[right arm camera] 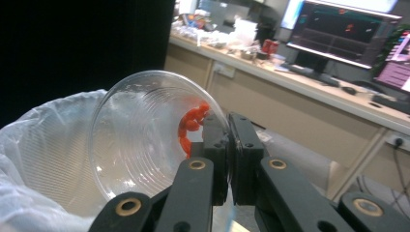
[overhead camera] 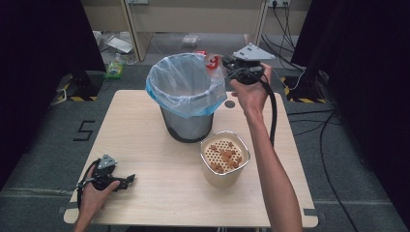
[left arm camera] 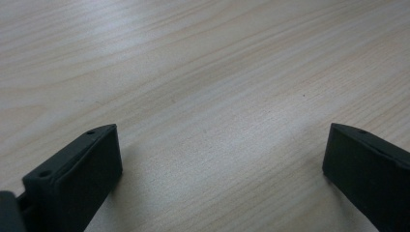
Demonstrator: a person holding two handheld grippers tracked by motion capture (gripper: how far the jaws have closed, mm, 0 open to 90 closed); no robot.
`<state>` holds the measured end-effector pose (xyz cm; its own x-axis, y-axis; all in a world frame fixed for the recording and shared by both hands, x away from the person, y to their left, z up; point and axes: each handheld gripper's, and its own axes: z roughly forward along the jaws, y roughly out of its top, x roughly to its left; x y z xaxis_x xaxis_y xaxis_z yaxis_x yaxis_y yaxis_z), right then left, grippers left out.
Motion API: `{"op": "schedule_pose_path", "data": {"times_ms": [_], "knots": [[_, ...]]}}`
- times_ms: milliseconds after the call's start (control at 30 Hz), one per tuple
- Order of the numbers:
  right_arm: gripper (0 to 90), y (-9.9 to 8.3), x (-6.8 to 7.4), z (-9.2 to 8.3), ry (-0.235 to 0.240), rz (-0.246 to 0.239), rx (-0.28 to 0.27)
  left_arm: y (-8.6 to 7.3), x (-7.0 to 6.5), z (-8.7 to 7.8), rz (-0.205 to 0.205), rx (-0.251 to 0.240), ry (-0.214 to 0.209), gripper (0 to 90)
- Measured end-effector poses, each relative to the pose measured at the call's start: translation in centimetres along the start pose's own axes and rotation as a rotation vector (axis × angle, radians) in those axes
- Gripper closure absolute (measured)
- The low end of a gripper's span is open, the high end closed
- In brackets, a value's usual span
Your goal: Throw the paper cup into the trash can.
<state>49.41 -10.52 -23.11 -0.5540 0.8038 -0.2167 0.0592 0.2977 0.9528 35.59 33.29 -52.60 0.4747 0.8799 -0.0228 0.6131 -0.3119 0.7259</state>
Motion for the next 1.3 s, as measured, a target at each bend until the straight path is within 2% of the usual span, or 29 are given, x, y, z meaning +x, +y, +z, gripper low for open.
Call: {"op": "schedule_pose_path", "data": {"times_ms": [33, 67, 133, 367, 500, 567, 633, 833, 1033, 1300], "knots": [[87.4, 0.1, 0.6, 1.3, 0.018, -0.004, 0.017, 0.0, 0.0, 0.0, 0.000, 0.000, 0.000, 0.0], [87.4, 0.1, 0.6, 1.3, 0.018, -0.004, 0.017, 0.0, 0.0, 0.0, 0.000, 0.000, 0.000, 0.0], [87.3, 0.0, 1.0, 2.3, 0.043, 0.004, 0.036, 0.0, 0.0, 0.0, 0.000, 0.000, 0.000, 0.0], [85.6, -0.7, 2.1, 4.8, 0.079, 0.005, 0.082, 0.0, 0.0, 0.0, 0.000, 0.000, 0.001, 0.0], [74.8, -0.9, 2.4, 5.7, 0.065, 0.026, 0.096, -0.1, 0.0, 0.0, -0.002, -0.002, 0.002, 0.0], [72.1, -0.8, 2.4, 5.7, 0.062, 0.036, 0.086, -0.1, -0.1, -0.1, -0.001, -0.001, 0.002, 0.0], [66.3, -0.6, 2.1, 5.3, 0.050, 0.047, 0.074, -0.1, -0.1, -0.1, -0.001, -0.001, 0.001, 0.0], [61.5, -0.9, 0.4, 3.2, 0.025, 0.056, 0.083, -0.1, -0.1, -0.1, -0.001, -0.001, 0.001, 0.0], [58.0, -2.6, -1.8, 0.5, -0.006, 0.067, 0.119, -0.1, -0.1, -0.1, -0.001, -0.001, 0.001, 0.0], [52.5, -4.4, -3.9, -3.0, -0.029, 0.109, 0.105, -0.1, -0.1, -0.1, -0.001, -0.001, 0.001, 0.0]]}}
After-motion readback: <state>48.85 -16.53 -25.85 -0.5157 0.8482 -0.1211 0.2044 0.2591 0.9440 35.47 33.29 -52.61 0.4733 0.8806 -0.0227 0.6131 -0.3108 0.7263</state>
